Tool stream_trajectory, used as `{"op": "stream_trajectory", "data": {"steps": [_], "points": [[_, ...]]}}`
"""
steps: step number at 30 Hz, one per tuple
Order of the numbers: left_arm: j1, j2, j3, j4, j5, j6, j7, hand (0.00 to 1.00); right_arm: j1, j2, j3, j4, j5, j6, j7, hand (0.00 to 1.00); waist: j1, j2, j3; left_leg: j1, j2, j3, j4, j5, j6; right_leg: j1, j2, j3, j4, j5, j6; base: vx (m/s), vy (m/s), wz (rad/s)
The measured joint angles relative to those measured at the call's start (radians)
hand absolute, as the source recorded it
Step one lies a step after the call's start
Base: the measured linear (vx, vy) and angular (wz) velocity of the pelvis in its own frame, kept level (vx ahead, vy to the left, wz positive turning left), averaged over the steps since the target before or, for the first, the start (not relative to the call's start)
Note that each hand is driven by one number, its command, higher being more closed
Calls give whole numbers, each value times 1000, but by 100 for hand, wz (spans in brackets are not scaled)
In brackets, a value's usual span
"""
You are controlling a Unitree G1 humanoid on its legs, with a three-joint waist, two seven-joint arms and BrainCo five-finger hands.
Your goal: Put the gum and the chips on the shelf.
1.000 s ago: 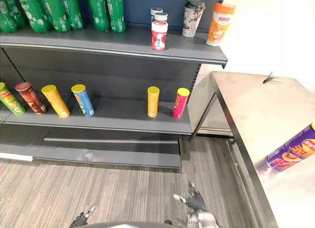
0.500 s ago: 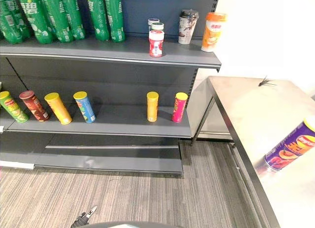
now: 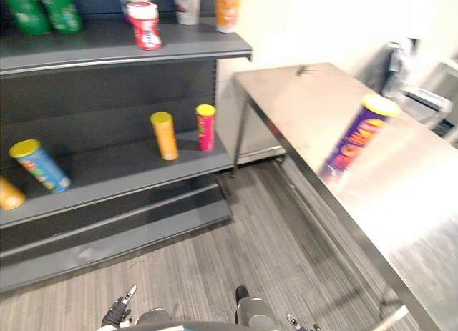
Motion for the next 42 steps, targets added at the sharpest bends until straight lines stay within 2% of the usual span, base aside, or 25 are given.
{"op": "stream_trajectory", "data": {"steps": [2,4,5,6,8,10,11,12,14,17,18,19,20,21,22,24,25,26,27,29,32,33,35,38,42], "points": [[-12,-5,-27,-4,-1,3,0,0,18,-2,17,-3,0,1,3,0,7,-10,1,63,11,100,-26,10,-18,1,-117,-97,271,-37,-40,-5,21,-105],[-13,-4,-34,-1,0,3,1,0,-2,-5,14,0,0,-1,3,0,6,-15,-1,92,9,194,-56,19,-32,3,-188,-178,328,-90,-38,19,-122,-141],[-14,3,-39,11,1,4,0,0,-30,-8,13,18,-5,-2,3,0,3,-23,0,99,6,249,-78,28,-38,-10,-224,-275,313,-134,-23,35,-179,-143],[-23,7,-45,25,1,5,1,0,-42,-14,9,40,-12,-3,3,0,1,-31,-1,108,2,273,-93,33,-43,-15,-234,-335,292,-145,-20,60,-196,-139],[-41,-4,-76,64,2,19,0,0,-89,-55,6,119,-49,-2,2,0,15,-5,-10,150,-11,366,-211,81,-36,-13,-194,-500,169,-157,-31,109,-173,-148],[-44,2,-82,73,9,22,1,0,-112,-57,9,131,-53,-1,2,0,9,-11,-7,191,-33,436,-277,125,-45,-14,-179,-531,114,-186,-56,174,-168,-108],[-50,4,-83,79,19,26,2,0,-116,-59,4,144,-64,-2,3,0,-3,-5,-4,216,-33,445,-318,169,-43,-4,-132,-509,66,-179,-63,232,-187,-69],[-49,7,-84,79,19,26,2,0,-114,-59,3,147,-69,-2,2,0,-4,-3,-6,221,-30,444,-322,181,-41,2,-123,-505,54,-178,-63,204,-151,-58],[-60,13,-87,78,48,26,11,0,-100,-54,7,151,-80,-5,4,0,-12,-14,-7,231,9,443,-273,237,-41,31,-66,-468,-7,-169,-67,206,-133,-46],[-69,11,-80,78,47,26,29,0,-99,-58,19,129,-74,-9,4,0,-13,-22,-5,230,22,427,-199,286,-49,30,-41,-399,-31,-161,-68,127,-42,-71],[-68,10,-71,75,47,24,33,0,-95,-57,33,116,-69,-13,5,0,-9,-31,-4,209,21,356,-132,297,-36,31,-33,-339,-51,-154,-69,103,33,-123],[-72,13,-70,74,48,23,37,0,-98,-59,52,117,-68,-24,6,0,0,-40,2,184,-29,210,-139,206,-47,32,-31,-285,-72,-147,-65,64,59,-123],[-72,13,-70,71,46,22,39,0,-99,-59,52,118,-68,-25,6,0,6,-40,2,169,-57,137,-154,171,-50,32,-30,-259,-79,-141,-62,54,112,-123],[-72,15,-70,60,43,17,39,0,-98,-55,52,122,-69,-26,8,0,6,-44,5,119,-101,11,-179,118,-46,53,-32,-212,-104,-139,-58,62,110,-85],[-71,18,-71,57,41,17,39,0,-93,-53,52,123,-69,-26,8,0,5,-47,6,94,-110,-27,-188,108,-51,65,-33,-194,-114,-138,-55,106,225,-86],[-70,24,-63,38,37,1,42,0,-87,-55,54,141,-76,-26,11,0,9,-57,12,-7,-138,-168,-259,123,-59,98,-51,-159,-126,-132,-17,102,293,-60],[-69,18,-63,33,35,-8,46,0,-85,-71,59,150,-87,-26,11,0,16,-44,13,-50,-162,-267,-351,255,-64,102,-42,-122,-117,-137,18,91,261,-73],[-65,16,-63,36,29,-10,47,0,-87,-74,71,162,-88,-22,10,0,38,-36,11,-36,-178,-289,-338,249,-66,98,-45,-81,-108,-138,36,150,284,-65],[-60,26,-63,38,8,-13,51,0,-76,-71,106,158,-89,-22,14,0,29,-57,1,-26,-209,-302,-349,241,-57,107,-45,-19,-133,-130,52,124,153,-23],[-70,30,-45,26,1,-24,60,0,-69,-61,113,161,-90,-19,14,0,33,-80,7,-53,-253,-323,-304,235,-43,105,-56,51,-158,-125,46,75,171,26],[-43,16,17,21,-6,-26,76,0,-101,-65,112,158,-110,-24,16,0,38,-88,5,-57,-278,-344,-232,197,-25,125,-64,105,-176,-123,53,43,155,-12],[-41,15,22,18,-6,-26,76,0,-108,-69,112,158,-119,-24,17,0,42,-85,6,-57,-279,-356,-216,184,-27,125,-61,116,-177,-122,57,26,103,-48],[-35,-4,47,19,-4,-26,77,0,-122,-86,110,160,-128,-24,26,0,61,-53,6,-49,-280,-412,-170,126,-24,113,-40,184,-183,-111,79,-2,90,-80],[-30,-24,52,20,-1,-26,73,0,-123,-85,79,161,-129,-21,31,0,58,-31,-6,-30,-279,-416,-157,49,-5,85,-18,273,-188,-91,111,-13,136,-92],[-29,-29,50,25,10,-29,64,0,-115,-80,53,191,-126,-17,31,0,48,-40,-20,-29,-275,-338,-111,1,19,84,-16,359,-266,-31,127,-39,172,-77]]}}
